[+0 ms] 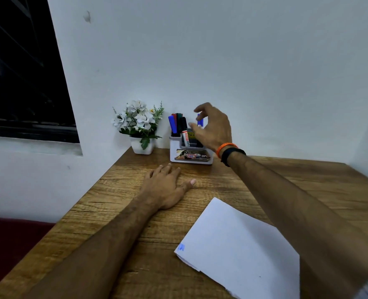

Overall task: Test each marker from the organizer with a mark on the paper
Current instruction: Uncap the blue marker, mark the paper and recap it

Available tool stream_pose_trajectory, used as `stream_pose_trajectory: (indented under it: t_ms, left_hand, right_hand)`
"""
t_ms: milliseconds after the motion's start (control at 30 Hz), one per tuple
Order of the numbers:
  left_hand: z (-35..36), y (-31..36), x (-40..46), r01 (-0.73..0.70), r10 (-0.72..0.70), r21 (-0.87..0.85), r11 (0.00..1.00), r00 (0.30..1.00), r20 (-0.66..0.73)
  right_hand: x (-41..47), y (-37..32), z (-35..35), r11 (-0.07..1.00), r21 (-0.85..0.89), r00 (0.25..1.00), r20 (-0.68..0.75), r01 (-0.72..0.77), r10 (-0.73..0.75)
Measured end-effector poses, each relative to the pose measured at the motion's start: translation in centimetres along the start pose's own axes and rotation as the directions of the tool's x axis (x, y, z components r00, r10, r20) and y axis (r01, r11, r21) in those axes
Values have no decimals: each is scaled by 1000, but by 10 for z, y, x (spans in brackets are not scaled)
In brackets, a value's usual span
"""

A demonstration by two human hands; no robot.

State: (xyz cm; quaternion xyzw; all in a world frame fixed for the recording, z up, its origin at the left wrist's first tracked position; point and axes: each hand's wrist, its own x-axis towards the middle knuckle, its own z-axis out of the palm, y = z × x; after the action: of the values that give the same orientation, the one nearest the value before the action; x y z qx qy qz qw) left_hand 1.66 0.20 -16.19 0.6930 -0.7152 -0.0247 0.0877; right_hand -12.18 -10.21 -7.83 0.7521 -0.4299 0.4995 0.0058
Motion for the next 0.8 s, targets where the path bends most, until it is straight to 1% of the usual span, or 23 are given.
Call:
stream_pose_trajectory:
  t_ms: [100,167,300,433,567,733,800]
  left_hand:
    - [1,0,1,-1,1,-3,1000,1000,-11]
    - [1,-1,2,-1,1,-6,1000,1000,-17]
    - [1,-1,1,-4,4,-15,1000,1000,-14]
    - [1,-2,1,-2,2,-22,1000,1000,-15]
    - [1,-1,1,1,-1,-15,1000,1000,-11]
    - [1,0,1,7,-7,-16,1000,1000,-3]
    - [0,0,1,8,-8,-19,1000,1000,-1]
  right_hand:
    - [-5,-12,14,999,29,993,115,-36,33]
    - [-4,-18,22,998,24,986,160,-52,47]
    - [3,-24,32,994,-64,965,243,-85,98]
    - [7,-26,42,988,-103,959,246,-117,139]
    - [8,-25,45,983,-83,952,252,-161,177]
    - [7,-24,48,980,-45,950,240,-196,201]
    - [7,-24,47,979,-35,946,256,-199,201]
